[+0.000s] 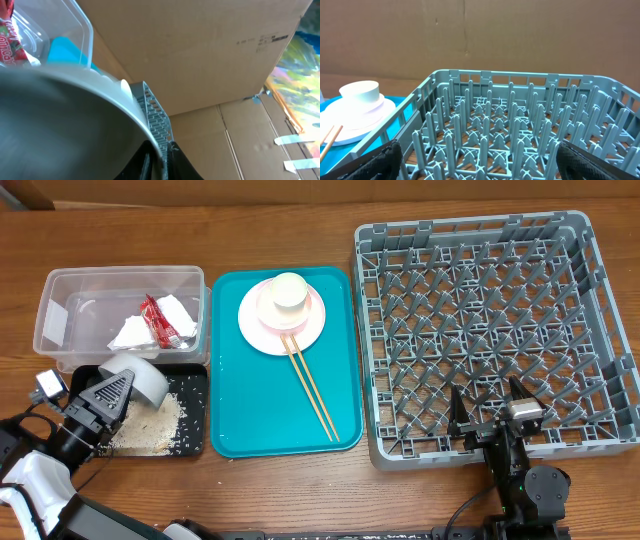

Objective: Sort waste into correct bins and load items into the dishwasher
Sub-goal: 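Carry the bowl left and tip the rice onto the black tray, then turn the bowl upright with the left gripper above the black tray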

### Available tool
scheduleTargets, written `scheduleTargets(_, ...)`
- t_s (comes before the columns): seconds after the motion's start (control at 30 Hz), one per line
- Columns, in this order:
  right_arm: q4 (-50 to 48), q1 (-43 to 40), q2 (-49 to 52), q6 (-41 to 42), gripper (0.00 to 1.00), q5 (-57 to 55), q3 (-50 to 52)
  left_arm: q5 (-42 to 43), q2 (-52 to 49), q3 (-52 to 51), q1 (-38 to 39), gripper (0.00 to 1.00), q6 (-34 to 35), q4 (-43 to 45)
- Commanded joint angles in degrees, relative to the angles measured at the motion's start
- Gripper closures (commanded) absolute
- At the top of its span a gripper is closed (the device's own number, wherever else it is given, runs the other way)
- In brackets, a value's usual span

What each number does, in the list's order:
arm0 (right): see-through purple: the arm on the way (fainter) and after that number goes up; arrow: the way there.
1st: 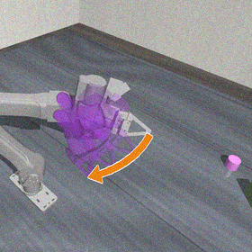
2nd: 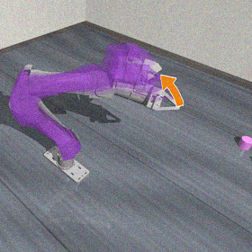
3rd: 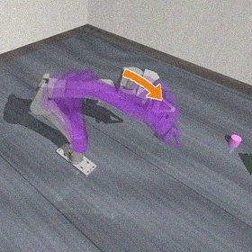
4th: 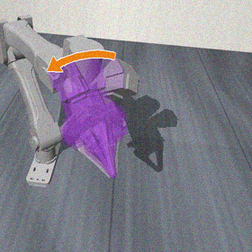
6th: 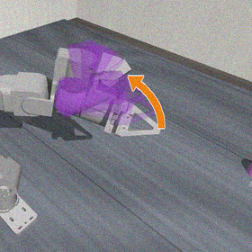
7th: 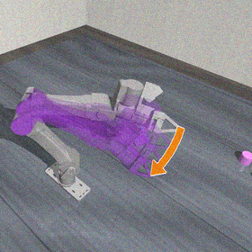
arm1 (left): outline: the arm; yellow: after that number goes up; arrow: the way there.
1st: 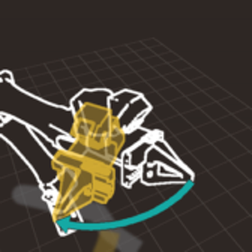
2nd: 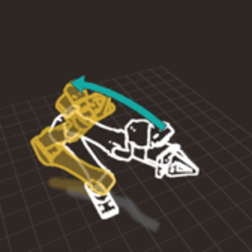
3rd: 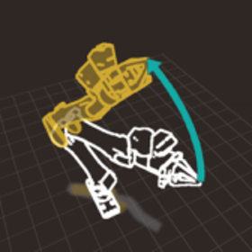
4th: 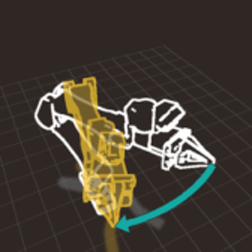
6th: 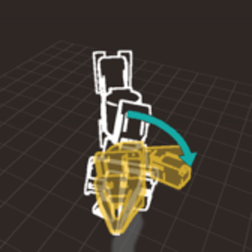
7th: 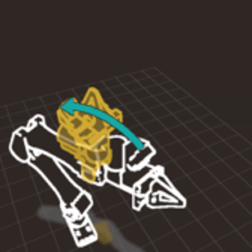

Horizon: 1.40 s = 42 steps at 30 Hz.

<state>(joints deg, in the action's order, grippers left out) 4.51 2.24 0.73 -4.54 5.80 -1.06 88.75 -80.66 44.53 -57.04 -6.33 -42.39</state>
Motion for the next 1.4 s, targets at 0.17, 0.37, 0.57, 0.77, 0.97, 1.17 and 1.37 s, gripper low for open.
scheduleTargets(0.17,-0.3,-0.2,-0.6,-0.2,0.00,0.3,0.6,-7.5,0.8,-0.1,0.2,0.96,2.7,0.8)
scheduleTargets(0.37,-0.3,-0.2,-0.6,-0.2,0.00,0.3,0.6,-3.0,0.9,0.0,0.2,0.96,4.0,0.9)
scheduleTargets(0.57,-0.3,-0.2,-0.6,-0.2,0.00,0.3,0.6,-17.7,0.9,0.0,0.2,0.96,10.4,0.1)
scheduleTargets(0.77,-0.3,-0.2,-0.6,-0.2,0.00,0.3,0.6,-33.4,0.9,0.0,0.6,0.95,12.6,-4.5)
scheduleTargets(0.97,-0.3,-0.2,-0.6,-0.2,0.00,0.3,0.6,-37.0,0.9,0.0,5.3,0.88,12.8,-3.8)
scheduleTargets(1.17,-0.3,-0.2,-0.6,-0.2,0.00,0.3,0.6,-40.6,0.9,0.6,14.0,0.85,14.8,-1.0)
scheduleTargets(1.37,-0.3,-0.2,-0.6,-0.2,0.00,0.3,0.6,-58.2,0.9,3.8,26.5,0.86,19.5,-1.5)
